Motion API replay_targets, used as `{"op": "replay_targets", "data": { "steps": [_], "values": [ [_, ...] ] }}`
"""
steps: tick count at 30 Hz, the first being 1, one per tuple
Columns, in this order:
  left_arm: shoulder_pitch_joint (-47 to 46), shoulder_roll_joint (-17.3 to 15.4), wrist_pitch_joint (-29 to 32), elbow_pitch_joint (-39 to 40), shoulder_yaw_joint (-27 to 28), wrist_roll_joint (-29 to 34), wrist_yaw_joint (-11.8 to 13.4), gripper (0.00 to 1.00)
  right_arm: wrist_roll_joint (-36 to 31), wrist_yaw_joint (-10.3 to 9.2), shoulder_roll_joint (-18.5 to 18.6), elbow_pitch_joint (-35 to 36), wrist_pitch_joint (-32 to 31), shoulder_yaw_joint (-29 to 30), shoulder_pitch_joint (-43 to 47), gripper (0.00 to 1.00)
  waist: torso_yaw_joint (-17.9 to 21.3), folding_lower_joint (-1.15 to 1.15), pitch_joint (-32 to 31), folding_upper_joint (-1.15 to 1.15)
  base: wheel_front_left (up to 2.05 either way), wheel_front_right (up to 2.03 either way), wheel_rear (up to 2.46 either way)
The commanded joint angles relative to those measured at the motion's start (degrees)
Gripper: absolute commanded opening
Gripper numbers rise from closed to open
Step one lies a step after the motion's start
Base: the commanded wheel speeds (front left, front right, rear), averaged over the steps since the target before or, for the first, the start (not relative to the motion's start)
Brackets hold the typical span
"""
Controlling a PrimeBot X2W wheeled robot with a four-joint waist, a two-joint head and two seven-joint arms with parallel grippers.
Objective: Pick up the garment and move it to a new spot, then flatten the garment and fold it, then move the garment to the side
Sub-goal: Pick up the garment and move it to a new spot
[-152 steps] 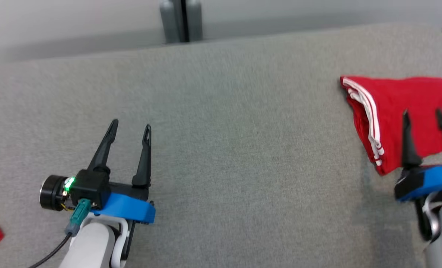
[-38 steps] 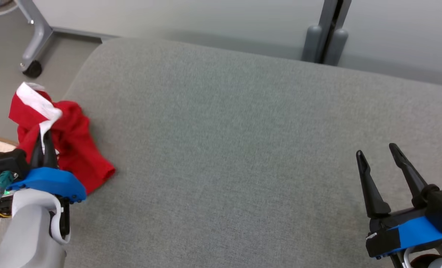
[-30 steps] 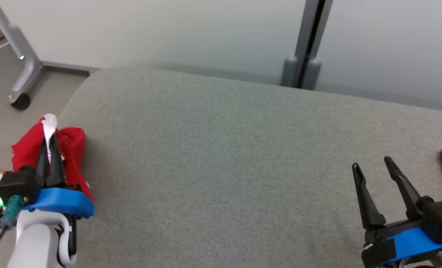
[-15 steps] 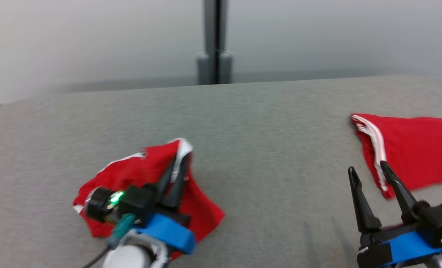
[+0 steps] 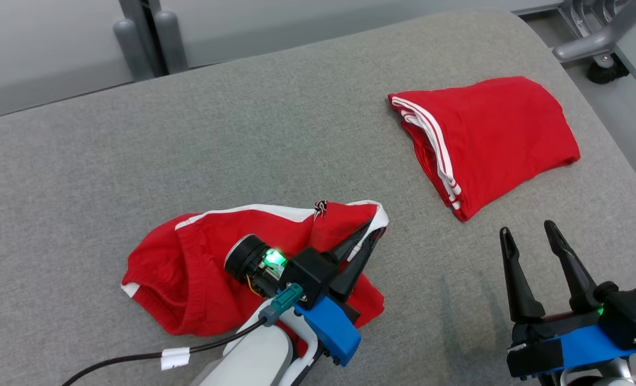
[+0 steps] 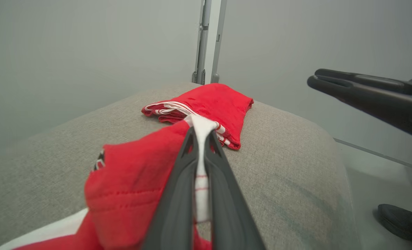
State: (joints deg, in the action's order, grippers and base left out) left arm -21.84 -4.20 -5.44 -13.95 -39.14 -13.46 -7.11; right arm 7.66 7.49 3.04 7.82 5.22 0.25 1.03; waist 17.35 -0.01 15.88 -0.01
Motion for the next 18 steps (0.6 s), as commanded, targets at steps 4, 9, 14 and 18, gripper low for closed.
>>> {"op": "replay_targets", "data": {
  "steps": [4,9,14,18],
  "values": [
    [-2.3,-0.6,-3.5,-2.5,-1.8,-1.1,-0.5,1.00,1.2,0.00,-0.1,-1.9,1.8,0.3,-1.4,1.00,-0.3,0.01,0.5,0.01,0.00,0.00,0.00],
    [-3.2,-1.3,-7.4,0.0,-2.3,-2.3,-0.5,1.00,0.8,0.00,-0.1,-2.8,1.9,0.6,-1.9,1.00,-3.9,0.01,-1.6,0.01,0.00,0.00,0.00],
    [-1.6,-3.2,-8.9,3.1,3.3,-4.1,3.1,1.00,-0.7,0.00,-0.1,-2.3,0.7,0.7,-1.7,1.00,-8.7,0.01,-4.6,0.01,0.00,0.00,0.00],
    [0.6,-5.9,-9.5,3.5,9.5,-5.6,6.9,1.00,-1.2,0.00,-0.1,-1.6,-0.6,0.8,-0.8,1.00,-12.5,0.01,-6.7,0.01,0.00,0.00,0.00]
  ]
}}
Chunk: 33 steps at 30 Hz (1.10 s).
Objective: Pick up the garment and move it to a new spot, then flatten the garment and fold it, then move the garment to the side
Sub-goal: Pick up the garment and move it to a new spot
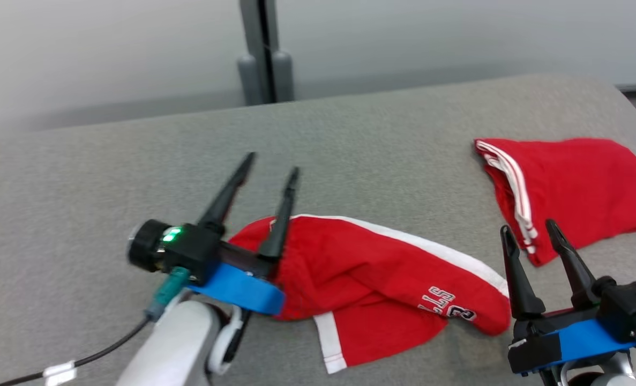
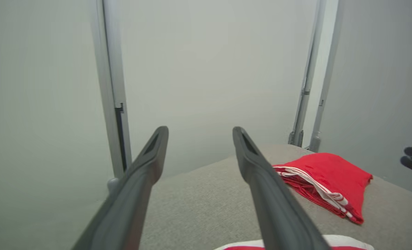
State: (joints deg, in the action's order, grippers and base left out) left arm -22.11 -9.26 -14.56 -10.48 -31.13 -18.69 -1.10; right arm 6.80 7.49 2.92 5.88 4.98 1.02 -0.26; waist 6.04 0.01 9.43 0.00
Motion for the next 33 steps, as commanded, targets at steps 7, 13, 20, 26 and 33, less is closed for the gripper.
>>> {"op": "replay_targets", "data": {
  "steps": [7,13,20,26,33],
  "values": [
    [6.3,-5.1,-0.6,-0.8,10.1,-2.7,4.9,1.00,-0.5,0.00,0.0,0.8,-1.9,-0.3,2.0,1.00,-5.5,-0.01,-3.2,0.00,0.00,0.00,0.00],
    [12.4,-8.1,-0.6,-0.6,15.1,-4.2,6.4,1.00,-0.1,0.00,0.0,0.8,-3.0,-0.3,3.4,1.00,-7.6,-0.01,-5.3,0.00,0.00,0.00,0.00],
    [17.6,-9.1,-0.1,0.3,14.2,-3.7,7.0,1.00,0.3,0.00,0.0,-0.2,-3.9,-0.4,5.4,1.00,-7.0,-0.01,-8.1,0.00,0.00,0.00,0.00],
    [20.5,-9.7,0.9,1.0,13.4,-3.9,7.4,1.00,0.6,0.00,0.0,-0.3,-4.7,-0.6,7.4,1.00,-6.1,-0.01,-9.7,0.00,0.00,0.00,0.00],
    [22.5,-10.6,2.2,2.5,13.1,-3.8,8.3,1.00,1.3,0.00,0.0,-0.1,-4.6,-1.0,8.5,1.00,-5.7,-0.01,-10.0,0.00,0.00,0.00,0.00]
  ]
}}
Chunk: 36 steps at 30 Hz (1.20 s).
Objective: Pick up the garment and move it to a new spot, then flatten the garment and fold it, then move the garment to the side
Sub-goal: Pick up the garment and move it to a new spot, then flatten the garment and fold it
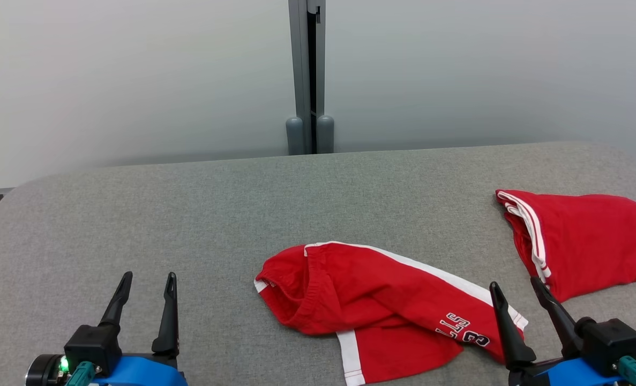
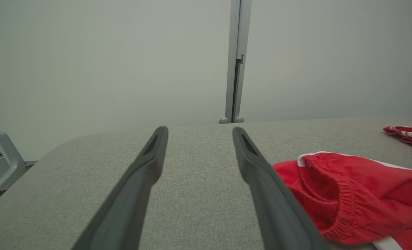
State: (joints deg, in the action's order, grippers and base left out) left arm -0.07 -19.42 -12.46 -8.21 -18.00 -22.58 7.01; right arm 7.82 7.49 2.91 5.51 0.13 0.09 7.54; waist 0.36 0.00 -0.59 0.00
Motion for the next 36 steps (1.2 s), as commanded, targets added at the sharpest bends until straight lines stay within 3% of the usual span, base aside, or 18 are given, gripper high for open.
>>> {"op": "replay_targets", "data": {
  "steps": [1,17,26,36],
  "values": [
    [0.7,-0.5,0.2,0.4,-0.1,0.0,0.2,1.00,0.4,0.00,0.0,0.2,0.3,0.0,0.7,1.00,0.0,0.00,0.0,0.00,0.00,0.00,0.00],
    [0.1,-0.8,1.0,1.7,-0.8,0.0,1.0,1.00,0.1,0.00,0.0,0.4,0.4,0.2,0.1,1.00,-0.2,0.00,0.5,0.00,0.00,0.00,0.00],
    [-10.5,3.1,6.4,1.9,-7.1,1.2,-3.1,1.00,-0.3,0.00,0.0,1.6,0.3,-0.3,-2.6,1.00,0.2,0.00,6.1,0.00,0.00,0.00,0.00],
    [-22.4,9.5,16.2,-11.8,-12.4,-1.2,-7.8,1.00,0.5,0.00,0.0,0.3,1.8,-1.0,-5.6,1.00,4.1,0.00,11.7,0.00,0.00,0.00,0.00]
  ]
}}
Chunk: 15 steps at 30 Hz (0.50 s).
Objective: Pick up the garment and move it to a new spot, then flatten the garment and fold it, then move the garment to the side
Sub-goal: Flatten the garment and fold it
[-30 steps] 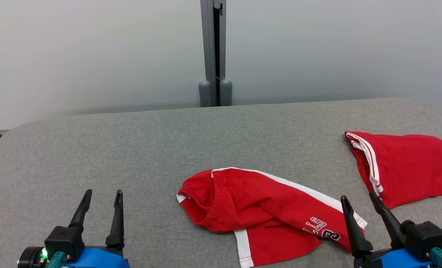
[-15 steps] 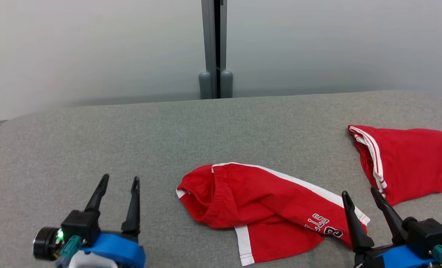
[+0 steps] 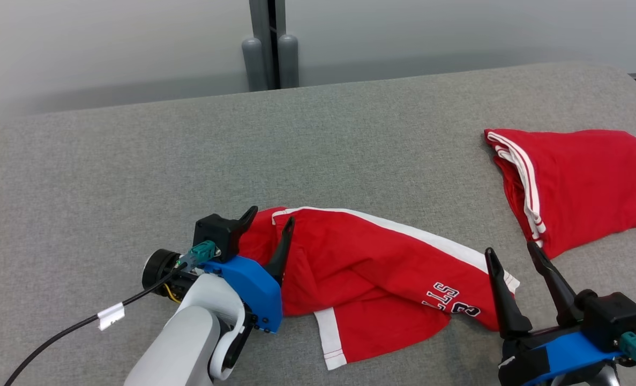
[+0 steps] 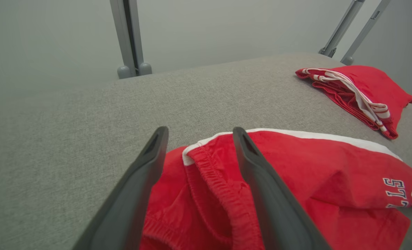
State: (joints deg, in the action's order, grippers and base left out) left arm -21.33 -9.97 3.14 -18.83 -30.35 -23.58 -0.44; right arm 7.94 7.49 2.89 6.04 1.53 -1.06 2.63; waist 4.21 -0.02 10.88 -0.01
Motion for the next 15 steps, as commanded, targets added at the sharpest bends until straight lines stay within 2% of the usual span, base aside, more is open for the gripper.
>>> {"op": "replay_targets", "data": {
  "steps": [1,4,9,10,11,12,15],
  "values": [
    [-1.6,0.3,1.5,-2.7,-0.1,-0.7,-0.6,1.00,0.3,0.00,0.0,-0.3,0.7,0.1,-0.9,1.00,0.6,0.02,0.5,0.01,0.00,0.00,0.00],
    [-2.7,1.2,3.4,-6.4,-0.6,-2.4,-2.1,1.00,0.8,0.00,0.0,-0.9,1.2,0.3,-1.4,1.00,1.2,0.02,0.9,0.01,0.00,0.00,0.00],
    [-3.3,2.0,6.9,-11.6,-0.6,-4.6,-3.0,0.98,1.2,0.00,0.0,-1.9,2.0,-0.1,-2.1,1.00,1.8,0.02,1.2,0.01,0.00,0.00,0.00],
    [-3.6,1.9,6.8,-12.2,-0.8,-4.7,-3.4,0.51,1.3,0.00,0.0,-2.0,2.1,-0.1,-2.3,1.00,2.0,0.02,1.2,0.01,0.00,0.00,0.00],
    [-3.8,1.9,6.4,-12.4,-1.1,-4.9,-3.9,0.31,1.4,0.00,0.0,-2.2,2.3,-0.1,-2.3,1.00,2.0,0.02,1.2,0.01,0.00,0.00,0.00],
    [-4.1,1.9,5.7,-12.4,-1.5,-4.7,-4.4,0.00,1.4,0.00,0.0,-2.3,2.3,0.0,-2.3,1.00,2.0,0.02,1.2,0.01,0.00,0.00,0.00],
    [-4.7,0.7,2.5,-12.0,-2.6,-2.9,-5.0,0.00,1.5,0.00,0.0,-2.6,2.6,0.3,-2.0,1.00,1.7,0.02,0.7,0.01,0.00,0.00,0.00]
  ]
}}
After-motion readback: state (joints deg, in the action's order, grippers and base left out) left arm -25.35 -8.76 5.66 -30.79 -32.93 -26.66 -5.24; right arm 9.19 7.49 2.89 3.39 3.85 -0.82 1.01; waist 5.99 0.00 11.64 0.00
